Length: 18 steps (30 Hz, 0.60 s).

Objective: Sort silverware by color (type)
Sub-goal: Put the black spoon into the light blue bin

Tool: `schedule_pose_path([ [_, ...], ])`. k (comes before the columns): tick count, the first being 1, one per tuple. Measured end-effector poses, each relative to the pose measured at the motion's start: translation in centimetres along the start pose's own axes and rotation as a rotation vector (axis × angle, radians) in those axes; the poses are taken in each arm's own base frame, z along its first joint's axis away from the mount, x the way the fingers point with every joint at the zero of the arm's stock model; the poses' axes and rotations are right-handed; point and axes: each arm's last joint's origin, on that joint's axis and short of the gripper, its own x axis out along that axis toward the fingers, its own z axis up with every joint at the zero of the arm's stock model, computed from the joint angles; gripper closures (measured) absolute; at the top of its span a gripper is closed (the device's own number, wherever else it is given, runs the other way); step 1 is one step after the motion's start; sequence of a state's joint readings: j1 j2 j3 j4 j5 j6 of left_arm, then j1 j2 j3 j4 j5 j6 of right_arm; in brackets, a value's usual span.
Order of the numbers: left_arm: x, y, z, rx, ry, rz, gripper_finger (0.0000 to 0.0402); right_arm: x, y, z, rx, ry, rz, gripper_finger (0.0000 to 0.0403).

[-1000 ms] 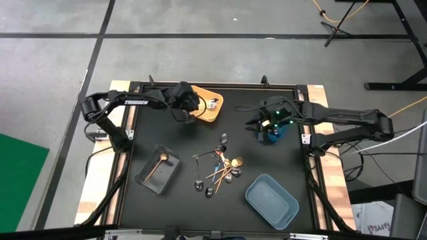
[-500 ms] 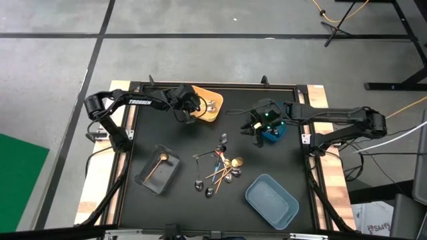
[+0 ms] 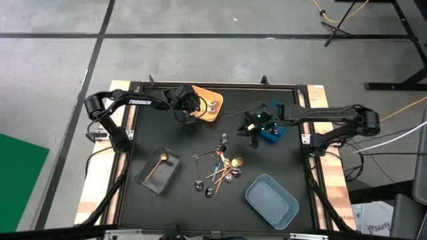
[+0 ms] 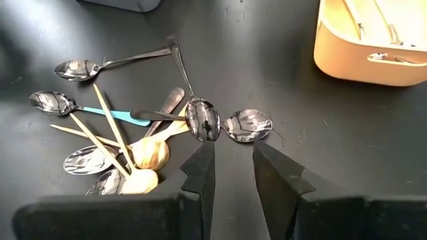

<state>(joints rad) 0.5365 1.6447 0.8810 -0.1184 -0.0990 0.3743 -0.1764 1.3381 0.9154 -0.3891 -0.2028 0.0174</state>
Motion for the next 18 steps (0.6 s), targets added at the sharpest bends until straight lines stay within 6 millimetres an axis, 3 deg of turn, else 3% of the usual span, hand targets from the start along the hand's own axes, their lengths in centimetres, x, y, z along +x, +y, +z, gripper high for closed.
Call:
schedule_pose_path([
  [18, -0.2, -0.9, 0.4, 0.024, 0.016, 0.057, 0.0356, 2.7, -0.2, 0.5, -0.009, -0.033, 0.124, 0.031],
])
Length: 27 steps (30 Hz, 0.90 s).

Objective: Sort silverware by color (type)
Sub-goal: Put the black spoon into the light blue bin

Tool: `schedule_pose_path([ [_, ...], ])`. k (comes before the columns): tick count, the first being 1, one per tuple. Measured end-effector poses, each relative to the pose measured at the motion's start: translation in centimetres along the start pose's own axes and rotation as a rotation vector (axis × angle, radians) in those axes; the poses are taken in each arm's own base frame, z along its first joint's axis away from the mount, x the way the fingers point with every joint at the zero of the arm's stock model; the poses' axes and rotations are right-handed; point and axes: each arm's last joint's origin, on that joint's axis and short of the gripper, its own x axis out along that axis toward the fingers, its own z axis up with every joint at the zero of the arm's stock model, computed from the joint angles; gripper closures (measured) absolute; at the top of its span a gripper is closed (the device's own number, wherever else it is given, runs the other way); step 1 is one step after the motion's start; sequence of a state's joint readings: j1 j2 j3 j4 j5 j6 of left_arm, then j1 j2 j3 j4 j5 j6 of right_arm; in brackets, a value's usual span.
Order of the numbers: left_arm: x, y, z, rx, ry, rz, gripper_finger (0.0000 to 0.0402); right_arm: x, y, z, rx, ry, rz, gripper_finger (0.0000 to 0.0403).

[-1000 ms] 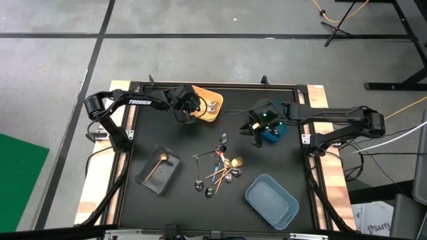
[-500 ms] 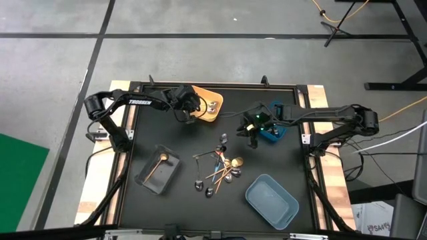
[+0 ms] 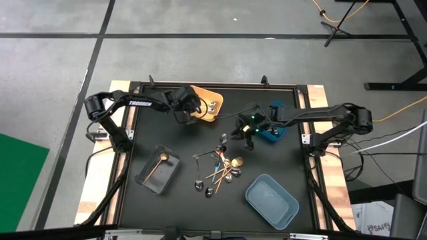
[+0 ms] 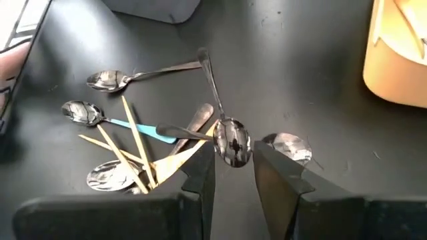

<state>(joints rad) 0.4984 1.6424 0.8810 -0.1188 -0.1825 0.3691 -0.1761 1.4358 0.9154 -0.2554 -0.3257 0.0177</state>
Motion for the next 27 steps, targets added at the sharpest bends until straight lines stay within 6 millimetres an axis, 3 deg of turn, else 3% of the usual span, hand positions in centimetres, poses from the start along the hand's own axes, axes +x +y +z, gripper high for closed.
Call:
schedule_pose_path([
  [18, -0.7, -2.3, 0.9, 0.074, -0.002, 0.051, 0.0356, 0.2, -0.1, 0.2, -0.007, -0.019, -0.001, 0.031],
  [27, -4.2, -1.5, 2.2, 0.031, -0.112, 0.104, 0.0356, 0.2, -0.1, 0.2, -0.007, -0.02, -0.002, 0.031],
])
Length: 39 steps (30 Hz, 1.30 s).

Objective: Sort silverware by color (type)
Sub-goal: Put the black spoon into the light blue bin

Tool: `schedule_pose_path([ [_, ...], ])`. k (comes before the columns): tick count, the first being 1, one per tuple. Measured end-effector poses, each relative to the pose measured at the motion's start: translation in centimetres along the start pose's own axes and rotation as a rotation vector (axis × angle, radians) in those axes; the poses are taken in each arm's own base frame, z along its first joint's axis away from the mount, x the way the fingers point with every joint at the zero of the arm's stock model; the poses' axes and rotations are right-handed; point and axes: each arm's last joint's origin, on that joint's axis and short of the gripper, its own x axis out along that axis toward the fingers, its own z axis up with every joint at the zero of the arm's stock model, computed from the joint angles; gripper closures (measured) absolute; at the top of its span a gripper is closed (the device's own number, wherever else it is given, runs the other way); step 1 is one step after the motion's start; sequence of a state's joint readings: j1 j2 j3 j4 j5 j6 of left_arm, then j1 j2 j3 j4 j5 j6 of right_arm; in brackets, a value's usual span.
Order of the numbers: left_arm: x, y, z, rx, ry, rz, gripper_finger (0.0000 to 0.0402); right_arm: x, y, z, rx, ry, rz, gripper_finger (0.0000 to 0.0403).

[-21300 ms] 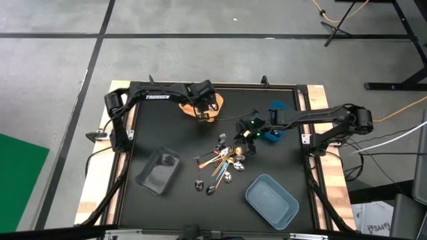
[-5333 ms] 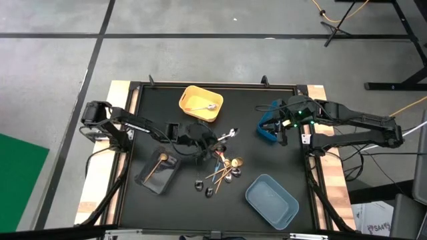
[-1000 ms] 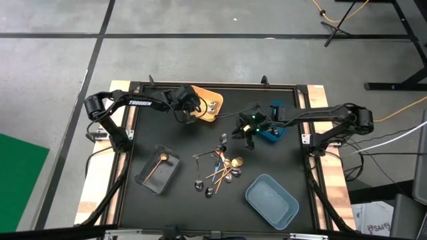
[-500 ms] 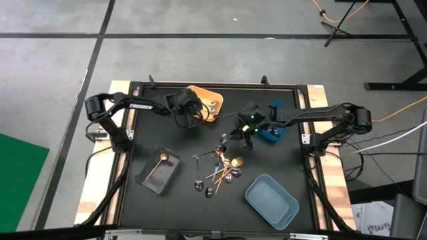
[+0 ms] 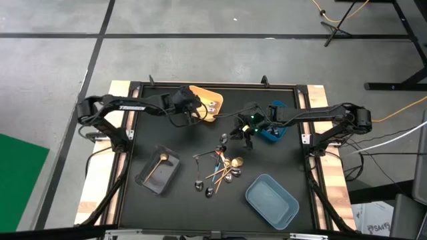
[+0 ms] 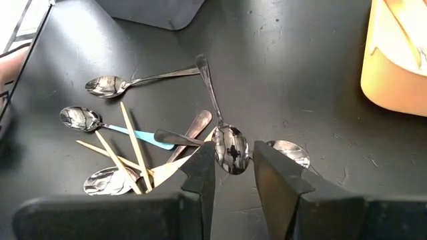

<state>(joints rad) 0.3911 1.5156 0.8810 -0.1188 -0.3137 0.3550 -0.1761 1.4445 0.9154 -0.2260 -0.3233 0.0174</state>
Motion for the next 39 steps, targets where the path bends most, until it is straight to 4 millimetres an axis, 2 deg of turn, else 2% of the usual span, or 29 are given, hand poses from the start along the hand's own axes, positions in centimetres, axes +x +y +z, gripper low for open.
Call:
schedule_pose_path([
  [6, -3.4, -0.3, 1.6, -0.035, -0.126, -0.012, 0.0356, 0.0, 0.0, 0.0, 0.0, -0.001, 0.0, 0.031],
  [12, -7.1, -1.8, 2.9, -0.003, -0.255, -0.063, 0.0356, 0.0, 0.1, 0.7, -0.023, -0.071, 0.005, 0.031],
  [20, -10.6, -4.5, 3.8, 0.057, -0.377, -0.154, 0.0356, 0.6, 2.5, 2.3, -0.164, -0.236, 0.05, 0.031],
  [30, -12.8, -7.7, 3.8, 0.141, -0.419, -0.232, 0.0356, 4.2, 4.4, 1.8, -0.227, -0.255, 0.003, 0.031],
  [35, -13.6, -8.5, 3.8, 0.153, -0.42, -0.178, 0.0356, 6.5, 4.5, 1.4, -0.225, -0.203, -0.032, 0.031],
  [39, -14.0, -8.8, 3.8, 0.151, -0.418, -0.13, 0.0356, 8.4, 4.1, 1.9, -0.22, -0.176, -0.046, 0.031],
])
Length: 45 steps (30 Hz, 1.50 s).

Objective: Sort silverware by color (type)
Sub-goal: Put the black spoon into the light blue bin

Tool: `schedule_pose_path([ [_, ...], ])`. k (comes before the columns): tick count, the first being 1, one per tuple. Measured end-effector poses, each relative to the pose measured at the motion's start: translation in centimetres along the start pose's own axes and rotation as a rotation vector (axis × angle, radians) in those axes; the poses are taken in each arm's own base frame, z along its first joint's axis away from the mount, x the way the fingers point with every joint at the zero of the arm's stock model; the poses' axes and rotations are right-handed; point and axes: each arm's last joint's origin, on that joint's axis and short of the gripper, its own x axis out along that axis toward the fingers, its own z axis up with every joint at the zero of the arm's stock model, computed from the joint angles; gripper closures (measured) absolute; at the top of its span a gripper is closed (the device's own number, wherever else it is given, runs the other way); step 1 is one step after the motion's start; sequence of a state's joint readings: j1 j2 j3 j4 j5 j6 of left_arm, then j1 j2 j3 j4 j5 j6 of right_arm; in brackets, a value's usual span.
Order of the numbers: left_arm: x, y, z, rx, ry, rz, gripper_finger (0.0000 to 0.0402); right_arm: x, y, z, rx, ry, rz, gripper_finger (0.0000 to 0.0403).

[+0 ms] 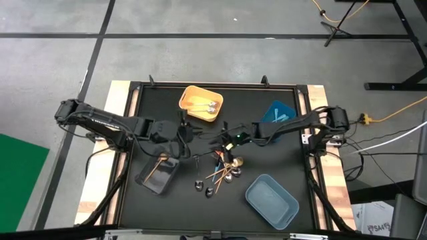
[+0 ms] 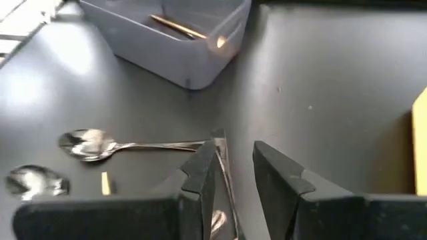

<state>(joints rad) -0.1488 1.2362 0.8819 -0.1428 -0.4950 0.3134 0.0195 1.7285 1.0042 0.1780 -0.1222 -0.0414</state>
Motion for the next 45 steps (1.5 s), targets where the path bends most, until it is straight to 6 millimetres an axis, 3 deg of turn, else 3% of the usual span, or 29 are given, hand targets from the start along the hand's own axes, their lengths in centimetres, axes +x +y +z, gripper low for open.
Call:
schedule_pose_path([
  [9, -0.5, -0.4, 0.1, 0.018, 0.018, 0.061, 0.0356, 3.7, -0.4, -0.9, -0.022, 0.199, 0.013, 0.031],
  [19, -0.9, -1.2, -0.2, -0.005, 0.06, 0.06, 0.0356, 5.7, -0.7, -3.6, -0.077, 0.322, -0.019, 0.031],
  [40, -1.9, -3.0, -0.7, -0.078, 0.11, -0.008, 0.0356, 6.5, -0.9, -5.2, -0.093, 0.417, -0.071, 0.0311],
  [45, -2.0, -3.0, -0.7, -0.11, 0.112, -0.015, 0.0356, 6.6, -0.9, -5.5, -0.093, 0.424, -0.069, 0.0332],
])
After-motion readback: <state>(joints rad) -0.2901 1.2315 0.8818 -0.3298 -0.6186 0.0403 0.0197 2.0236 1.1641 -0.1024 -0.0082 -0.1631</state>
